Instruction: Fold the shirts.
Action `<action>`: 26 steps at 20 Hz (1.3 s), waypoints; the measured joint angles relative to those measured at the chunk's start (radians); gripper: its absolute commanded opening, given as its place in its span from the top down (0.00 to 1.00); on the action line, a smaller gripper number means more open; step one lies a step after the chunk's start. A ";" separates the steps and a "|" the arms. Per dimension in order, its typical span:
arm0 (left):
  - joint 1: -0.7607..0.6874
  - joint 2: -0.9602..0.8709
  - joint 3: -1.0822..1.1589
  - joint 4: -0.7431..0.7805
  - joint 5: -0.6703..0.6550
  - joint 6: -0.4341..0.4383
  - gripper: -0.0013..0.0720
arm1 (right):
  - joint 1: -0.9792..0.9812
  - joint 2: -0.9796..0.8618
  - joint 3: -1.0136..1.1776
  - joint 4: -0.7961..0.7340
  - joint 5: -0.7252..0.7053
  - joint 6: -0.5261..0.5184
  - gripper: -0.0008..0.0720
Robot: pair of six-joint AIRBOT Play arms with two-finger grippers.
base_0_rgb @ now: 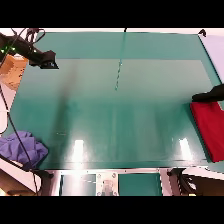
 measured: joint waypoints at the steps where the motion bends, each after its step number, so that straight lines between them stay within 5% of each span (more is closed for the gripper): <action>1: 0.000 0.000 0.000 0.000 -0.005 0.000 0.95 | -0.015 0.005 0.003 -0.027 0.020 0.008 0.97; 8: 0.000 0.000 0.000 -0.003 -0.024 0.000 0.95 | -0.045 0.026 -0.046 -0.377 0.192 0.086 0.97; 14: 0.000 0.000 0.000 -0.005 -0.027 0.002 0.95 | -0.048 0.031 -0.296 -0.672 0.197 0.130 0.93; 15: 0.000 0.000 0.000 -0.006 -0.027 0.002 0.95 | -0.048 0.031 -0.349 -0.702 0.164 0.133 0.63; 16: 0.000 0.000 0.000 -0.006 -0.025 0.002 0.95 | -0.048 0.031 -0.399 -0.728 0.133 0.134 0.21; 17: 0.000 0.000 0.000 -0.006 -0.023 0.002 0.95 | -0.048 0.029 -0.441 -0.748 0.109 0.135 0.19; 20: 0.000 0.000 0.000 -0.006 -0.019 0.002 0.95 | -0.048 0.018 -0.510 -0.776 0.056 0.138 0.26; 24: 0.000 0.000 0.000 -0.006 -0.014 0.000 0.95 | -0.005 0.013 -0.472 -0.771 0.039 0.139 0.97; 26: 0.000 0.000 0.000 -0.006 -0.015 -0.010 0.95 | 0.056 0.012 -0.426 -0.725 0.034 0.140 0.97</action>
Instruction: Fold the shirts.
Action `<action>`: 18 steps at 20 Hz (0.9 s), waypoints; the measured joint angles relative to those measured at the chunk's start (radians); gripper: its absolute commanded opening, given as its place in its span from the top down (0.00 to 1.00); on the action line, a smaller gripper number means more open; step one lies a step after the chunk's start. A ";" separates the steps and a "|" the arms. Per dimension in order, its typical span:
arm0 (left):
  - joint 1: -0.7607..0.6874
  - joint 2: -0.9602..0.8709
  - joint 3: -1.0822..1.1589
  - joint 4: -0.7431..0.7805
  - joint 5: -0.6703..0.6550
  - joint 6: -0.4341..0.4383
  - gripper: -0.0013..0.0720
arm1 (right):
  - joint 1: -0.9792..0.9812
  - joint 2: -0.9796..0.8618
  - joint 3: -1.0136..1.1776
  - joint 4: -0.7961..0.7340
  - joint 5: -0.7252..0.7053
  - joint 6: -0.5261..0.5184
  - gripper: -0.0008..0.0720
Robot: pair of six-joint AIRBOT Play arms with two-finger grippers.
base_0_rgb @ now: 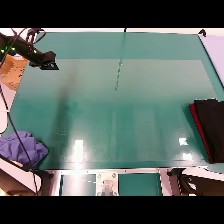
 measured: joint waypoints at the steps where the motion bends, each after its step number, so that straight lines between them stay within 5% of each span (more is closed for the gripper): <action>1: -0.001 0.000 0.000 0.000 -0.006 -0.010 0.95 | 0.040 0.001 0.019 0.029 -0.011 -0.001 0.97; 10: -0.164 0.129 -0.237 0.061 -0.090 -0.044 0.95 | 0.647 0.115 -0.109 0.211 -0.186 -0.066 0.97; 18: -0.285 0.535 -0.819 0.101 0.092 -0.105 0.95 | 1.048 0.249 -0.365 0.267 -0.391 -0.089 0.97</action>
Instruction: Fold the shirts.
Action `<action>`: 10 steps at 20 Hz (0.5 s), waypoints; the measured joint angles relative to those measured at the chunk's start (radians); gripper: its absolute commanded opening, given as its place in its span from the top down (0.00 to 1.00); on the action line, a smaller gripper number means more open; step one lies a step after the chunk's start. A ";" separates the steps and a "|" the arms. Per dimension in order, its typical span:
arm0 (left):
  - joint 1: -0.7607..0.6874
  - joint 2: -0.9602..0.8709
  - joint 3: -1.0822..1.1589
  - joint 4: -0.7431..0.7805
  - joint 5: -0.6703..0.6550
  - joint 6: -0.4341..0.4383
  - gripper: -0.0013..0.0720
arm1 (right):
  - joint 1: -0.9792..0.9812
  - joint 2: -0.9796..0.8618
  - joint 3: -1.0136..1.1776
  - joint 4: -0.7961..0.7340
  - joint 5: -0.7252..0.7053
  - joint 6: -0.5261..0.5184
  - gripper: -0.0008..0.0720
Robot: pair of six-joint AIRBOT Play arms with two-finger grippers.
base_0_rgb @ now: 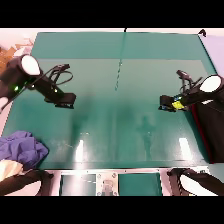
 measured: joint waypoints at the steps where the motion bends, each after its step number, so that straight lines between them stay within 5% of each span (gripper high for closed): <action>1: -0.005 0.026 -0.032 0.002 0.018 -0.005 0.95 | 0.024 0.004 -0.008 0.003 -0.012 0.000 0.97; 10: -0.016 0.097 -0.112 0.007 0.061 -0.022 0.95 | 0.095 0.011 -0.028 0.006 -0.032 0.000 0.97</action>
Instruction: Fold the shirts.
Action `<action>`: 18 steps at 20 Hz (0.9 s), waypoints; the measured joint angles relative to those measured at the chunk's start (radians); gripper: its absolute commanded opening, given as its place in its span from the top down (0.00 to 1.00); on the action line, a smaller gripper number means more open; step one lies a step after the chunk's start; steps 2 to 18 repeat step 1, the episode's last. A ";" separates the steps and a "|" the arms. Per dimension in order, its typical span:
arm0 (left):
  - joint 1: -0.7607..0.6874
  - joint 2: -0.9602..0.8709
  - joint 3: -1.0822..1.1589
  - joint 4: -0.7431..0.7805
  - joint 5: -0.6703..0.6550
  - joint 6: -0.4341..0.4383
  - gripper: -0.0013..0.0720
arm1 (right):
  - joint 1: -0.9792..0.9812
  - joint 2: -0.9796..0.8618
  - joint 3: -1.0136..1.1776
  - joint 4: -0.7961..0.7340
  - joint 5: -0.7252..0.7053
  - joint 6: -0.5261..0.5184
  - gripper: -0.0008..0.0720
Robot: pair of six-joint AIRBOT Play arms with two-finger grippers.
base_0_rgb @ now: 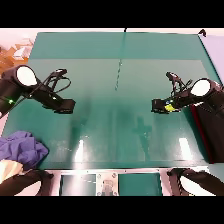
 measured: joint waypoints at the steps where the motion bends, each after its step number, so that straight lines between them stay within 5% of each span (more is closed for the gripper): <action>1: 0.000 0.001 -0.001 -0.001 0.001 0.000 0.95 | 0.002 0.000 -0.001 0.000 -0.001 0.000 0.97; 18: 0.000 0.001 -0.001 -0.001 0.001 0.000 0.95 | 0.002 0.000 -0.001 0.000 -0.001 0.000 0.97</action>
